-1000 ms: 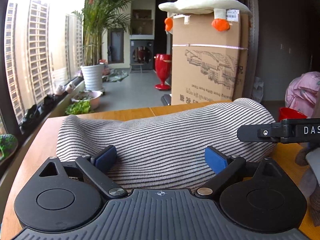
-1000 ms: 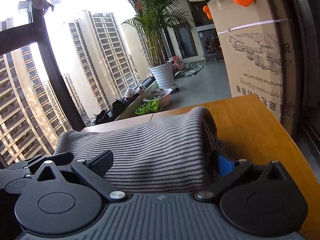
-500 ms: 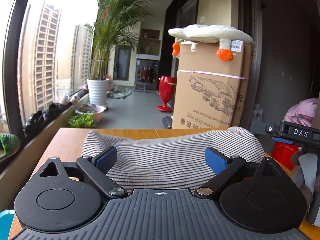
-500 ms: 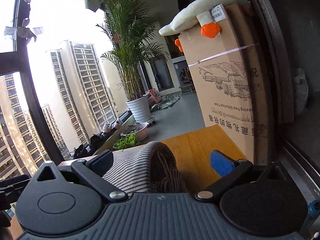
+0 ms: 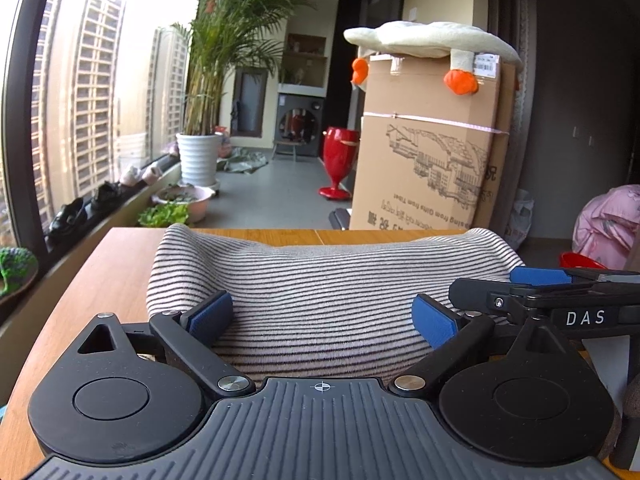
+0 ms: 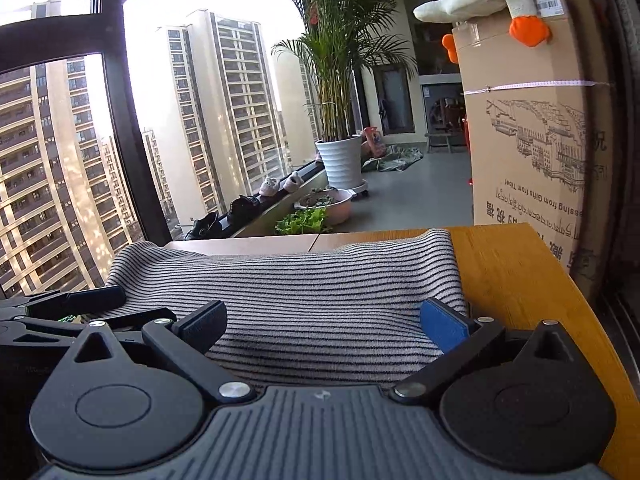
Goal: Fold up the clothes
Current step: 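Press both open grippers along the shirt bundle to flatten it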
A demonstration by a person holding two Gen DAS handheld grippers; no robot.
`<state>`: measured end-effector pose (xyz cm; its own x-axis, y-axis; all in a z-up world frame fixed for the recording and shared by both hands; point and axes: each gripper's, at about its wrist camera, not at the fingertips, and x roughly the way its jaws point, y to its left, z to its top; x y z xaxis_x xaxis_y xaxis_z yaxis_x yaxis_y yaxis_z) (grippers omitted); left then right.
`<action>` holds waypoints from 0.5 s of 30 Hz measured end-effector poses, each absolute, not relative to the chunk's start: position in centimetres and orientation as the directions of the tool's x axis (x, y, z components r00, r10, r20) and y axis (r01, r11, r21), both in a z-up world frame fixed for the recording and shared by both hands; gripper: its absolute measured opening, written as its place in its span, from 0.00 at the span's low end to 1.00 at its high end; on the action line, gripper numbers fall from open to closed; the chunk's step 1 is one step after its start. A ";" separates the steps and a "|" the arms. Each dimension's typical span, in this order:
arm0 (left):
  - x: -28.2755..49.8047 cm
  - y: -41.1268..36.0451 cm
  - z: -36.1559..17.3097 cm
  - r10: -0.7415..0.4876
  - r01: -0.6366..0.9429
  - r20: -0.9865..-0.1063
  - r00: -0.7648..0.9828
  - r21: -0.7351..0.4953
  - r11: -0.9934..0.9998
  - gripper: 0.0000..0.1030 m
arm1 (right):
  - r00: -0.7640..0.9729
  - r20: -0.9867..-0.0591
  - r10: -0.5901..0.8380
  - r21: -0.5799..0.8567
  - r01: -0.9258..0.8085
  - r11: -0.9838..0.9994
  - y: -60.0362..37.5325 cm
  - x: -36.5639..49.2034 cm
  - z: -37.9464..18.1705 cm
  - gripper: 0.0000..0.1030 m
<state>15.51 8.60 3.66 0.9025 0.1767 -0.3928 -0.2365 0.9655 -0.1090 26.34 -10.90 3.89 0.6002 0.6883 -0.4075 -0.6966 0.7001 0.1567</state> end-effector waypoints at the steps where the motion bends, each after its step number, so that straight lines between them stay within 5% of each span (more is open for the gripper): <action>1: 15.4 8.6 3.7 0.178 -0.237 -0.389 0.904 -0.110 0.965 0.96 | 0.608 -0.409 0.680 0.143 -0.693 0.706 -10.8 26.0 3.9 1.00; 6: 12.7 8.4 4.1 0.222 -0.259 -0.245 0.944 -0.134 0.956 0.97 | 0.653 -0.408 0.638 0.077 -0.671 0.737 -10.3 24.7 4.1 1.00; 10: 13.8 9.3 3.8 0.208 -0.272 -0.350 0.913 -0.143 0.952 0.98 | 0.670 -0.419 0.613 0.043 -0.659 0.751 -9.8 24.7 4.1 1.00; 15: 13.9 10.0 3.6 0.200 -0.279 -0.365 0.909 -0.175 0.944 0.99 | 0.728 -0.408 0.551 0.053 -0.584 0.810 -10.1 24.8 4.2 1.00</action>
